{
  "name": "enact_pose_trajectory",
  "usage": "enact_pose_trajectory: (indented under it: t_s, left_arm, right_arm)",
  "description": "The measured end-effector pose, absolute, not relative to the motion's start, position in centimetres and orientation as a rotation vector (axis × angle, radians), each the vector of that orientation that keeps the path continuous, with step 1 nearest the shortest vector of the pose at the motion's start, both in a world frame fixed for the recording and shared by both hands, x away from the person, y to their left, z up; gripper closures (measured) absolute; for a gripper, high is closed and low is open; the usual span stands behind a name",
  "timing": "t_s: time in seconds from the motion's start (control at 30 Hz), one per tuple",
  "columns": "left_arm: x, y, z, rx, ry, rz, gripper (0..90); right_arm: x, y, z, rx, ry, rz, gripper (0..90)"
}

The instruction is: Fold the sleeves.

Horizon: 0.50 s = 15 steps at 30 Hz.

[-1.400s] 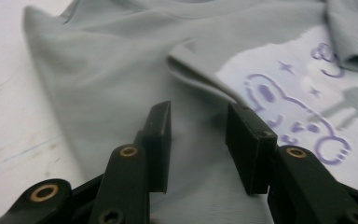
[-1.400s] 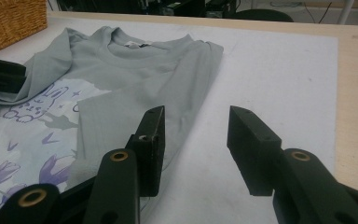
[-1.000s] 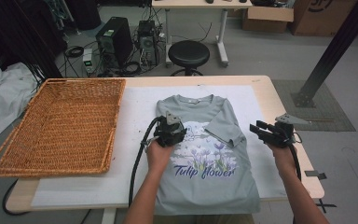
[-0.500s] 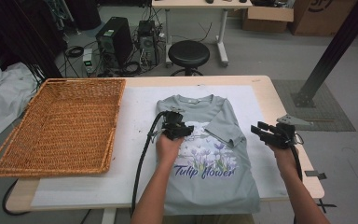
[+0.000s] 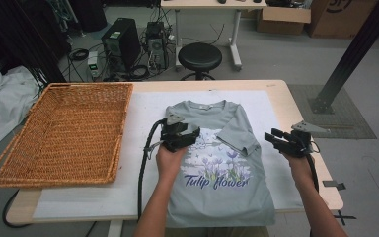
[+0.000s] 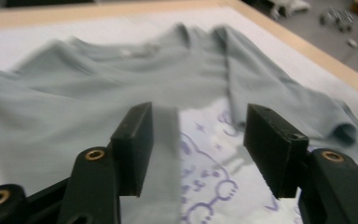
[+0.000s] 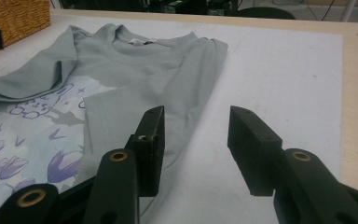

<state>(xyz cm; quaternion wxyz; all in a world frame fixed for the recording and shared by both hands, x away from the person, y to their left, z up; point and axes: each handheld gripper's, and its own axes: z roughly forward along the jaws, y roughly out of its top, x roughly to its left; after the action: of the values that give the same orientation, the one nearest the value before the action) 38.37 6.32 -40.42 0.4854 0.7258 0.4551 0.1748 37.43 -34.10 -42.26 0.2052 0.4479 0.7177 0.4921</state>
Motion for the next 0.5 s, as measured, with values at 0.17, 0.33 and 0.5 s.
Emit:
enact_pose_trajectory:
  t_s: [0.17, 0.33, 0.5]
  left_arm:
    - [37.3, 8.4, -40.2, 1.667, 1.150, 0.496, 36.9]
    - [36.2, 10.0, -40.0, 1.621, 1.161, 0.558, 34.4]
    - [35.5, 10.1, -39.5, 1.639, 1.100, 0.616, 33.2]
  right_arm:
    - [37.2, -34.2, -42.0, 1.239, 1.980, 1.347, 56.0]
    - [37.1, -34.4, -41.8, 1.208, 1.959, 1.335, 51.4]
    - [37.0, -34.4, -41.6, 1.191, 1.958, 1.333, 44.6]
